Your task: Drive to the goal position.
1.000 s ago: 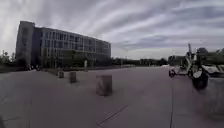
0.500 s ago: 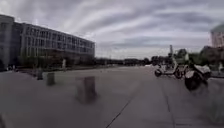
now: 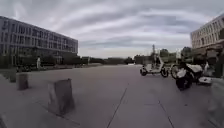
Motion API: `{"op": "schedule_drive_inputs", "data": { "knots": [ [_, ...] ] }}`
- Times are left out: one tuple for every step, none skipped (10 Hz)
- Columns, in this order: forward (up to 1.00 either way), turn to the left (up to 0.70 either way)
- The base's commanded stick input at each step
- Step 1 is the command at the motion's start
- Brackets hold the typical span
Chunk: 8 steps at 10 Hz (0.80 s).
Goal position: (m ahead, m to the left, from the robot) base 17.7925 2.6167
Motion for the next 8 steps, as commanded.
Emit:
{"op": "schedule_drive_inputs", "data": {
  "knots": [
    [0.85,-0.34],
    [0.85,-0.33],
    [0.85,-0.14],
    [0.85,0.0],
    [0.85,0.0],
    [0.85,0.0],
    [0.85,0.0],
    [0.85,-0.16]
  ]
}}
